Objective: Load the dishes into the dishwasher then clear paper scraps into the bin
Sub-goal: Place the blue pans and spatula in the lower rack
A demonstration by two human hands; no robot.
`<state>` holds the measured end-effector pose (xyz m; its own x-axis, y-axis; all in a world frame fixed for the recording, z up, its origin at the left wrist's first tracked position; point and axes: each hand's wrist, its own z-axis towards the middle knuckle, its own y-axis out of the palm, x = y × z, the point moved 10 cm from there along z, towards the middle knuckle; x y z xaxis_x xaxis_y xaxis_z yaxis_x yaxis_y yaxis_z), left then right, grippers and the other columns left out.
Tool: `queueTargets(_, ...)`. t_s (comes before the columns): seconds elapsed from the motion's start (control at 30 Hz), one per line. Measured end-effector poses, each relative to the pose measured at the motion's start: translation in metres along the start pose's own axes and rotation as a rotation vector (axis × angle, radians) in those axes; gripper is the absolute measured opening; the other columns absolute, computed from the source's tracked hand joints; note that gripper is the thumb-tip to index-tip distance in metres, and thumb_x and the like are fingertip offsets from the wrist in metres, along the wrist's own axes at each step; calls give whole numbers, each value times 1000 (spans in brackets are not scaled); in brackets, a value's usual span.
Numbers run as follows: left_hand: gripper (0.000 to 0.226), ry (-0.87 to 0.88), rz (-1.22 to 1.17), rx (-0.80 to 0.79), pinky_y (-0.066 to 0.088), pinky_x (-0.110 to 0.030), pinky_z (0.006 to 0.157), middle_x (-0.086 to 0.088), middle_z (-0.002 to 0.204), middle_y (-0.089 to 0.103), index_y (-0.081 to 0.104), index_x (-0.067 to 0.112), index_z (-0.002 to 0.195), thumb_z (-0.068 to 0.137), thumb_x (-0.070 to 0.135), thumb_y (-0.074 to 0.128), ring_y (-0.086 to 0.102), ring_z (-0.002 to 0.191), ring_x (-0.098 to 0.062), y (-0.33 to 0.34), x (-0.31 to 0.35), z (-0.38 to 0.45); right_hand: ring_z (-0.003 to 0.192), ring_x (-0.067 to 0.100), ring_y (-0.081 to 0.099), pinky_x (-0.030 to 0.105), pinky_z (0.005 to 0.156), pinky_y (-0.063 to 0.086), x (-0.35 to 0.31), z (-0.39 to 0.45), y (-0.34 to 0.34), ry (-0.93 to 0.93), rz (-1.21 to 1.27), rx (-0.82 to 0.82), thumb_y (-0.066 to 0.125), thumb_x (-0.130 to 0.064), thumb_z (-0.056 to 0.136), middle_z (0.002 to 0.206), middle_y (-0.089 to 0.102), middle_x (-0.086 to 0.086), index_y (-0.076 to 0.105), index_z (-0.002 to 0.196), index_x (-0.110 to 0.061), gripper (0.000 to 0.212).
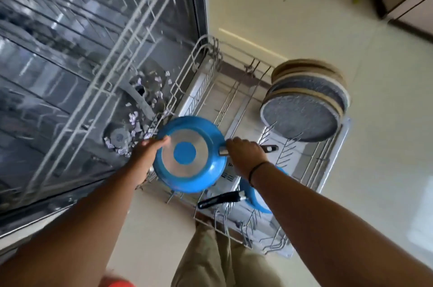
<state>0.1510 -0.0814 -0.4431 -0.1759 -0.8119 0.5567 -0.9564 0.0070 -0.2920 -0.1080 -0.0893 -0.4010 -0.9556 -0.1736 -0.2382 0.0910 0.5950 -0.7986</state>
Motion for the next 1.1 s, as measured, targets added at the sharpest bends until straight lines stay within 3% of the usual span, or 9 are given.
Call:
queueTargets(0.1, 56, -43, 58, 100, 48, -37, 75, -11, 87, 70, 70, 13, 93, 64, 60, 66, 64, 83, -27, -4, -17, 40, 114, 30, 57, 40, 92, 44, -7, 32, 34, 24, 47, -56, 38, -15, 97, 124, 56, 8, 47, 129, -15, 34)
queueTargets(0.23, 68, -110, 164, 146, 52, -43, 77, -12, 86, 69, 66, 13, 83, 57, 75, 66, 66, 82, -27, -5, -31, 62, 113, 33, 59, 41, 90, 47, -11, 52, 73, 46, 79, -113, 38, -12, 96, 122, 57, 10, 46, 127, -13, 32)
queueTargets(0.37, 53, -62, 282, 208, 39, -30, 70, -10, 99, 63, 60, 7, 106, 80, 52, 68, 59, 89, -23, -3, -29, 69, 114, 34, 57, 43, 91, 49, -10, 59, 93, 78, 154, -172, 38, -9, 94, 124, 57, 10, 44, 130, -14, 37)
queueTargets(0.43, 58, -58, 316, 236, 40, -30, 73, -11, 107, 63, 58, 7, 114, 79, 52, 69, 59, 95, -24, -2, -32, 68, 114, 34, 58, 43, 91, 49, -11, 62, 99, 73, 176, -188, 40, -9, 93, 123, 57, 10, 45, 129, -16, 37)
queueTargets(0.5, 74, -46, 396, 241, 44, -36, 85, -14, 121, 57, 51, 9, 127, 75, 59, 69, 56, 107, -28, 2, -35, 66, 114, 33, 57, 43, 92, 49, -7, 64, 101, 76, 184, -198, 40, -9, 93, 123, 57, 9, 46, 127, -18, 36)
queueTargets(0.6, 90, -31, 589, 224, 34, -49, 106, -19, 145, 35, 25, 10, 146, 81, 63, 58, 37, 132, -36, 12, -41, 62, 116, 30, 55, 41, 92, 46, 2, 67, 102, 79, 142, -211, 38, -12, 95, 125, 56, 7, 45, 131, -19, 37)
queueTargets(0.8, 87, -38, 748, 331, 24, -56, 110, -15, 155, 17, 16, 14, 149, 86, 68, 42, 21, 140, -37, 13, -43, 54, 116, 28, 54, 40, 92, 45, 5, 66, 102, 97, 165, -206, 46, -18, 94, 124, 58, 7, 43, 133, -20, 39)
queueTargets(1.0, 85, 39, 736, 367, 29, -54, 108, -16, 153, 24, 19, 11, 149, 87, 62, 47, 29, 137, -37, 9, -40, 37, 125, 26, 45, 39, 105, 36, 9, 47, 96, 53, 149, -92, 51, -20, 87, 133, 51, 5, 33, 138, -19, 54)
queueTargets(1.1, 88, 42, 778, 331, 25, -50, 112, -17, 155, 19, 14, 11, 151, 88, 61, 48, 24, 140, -37, 12, -41, 17, 127, 26, 41, 39, 108, 34, 15, 28, 82, 23, 91, -61, 53, -23, 85, 135, 50, 3, 32, 140, -19, 59)
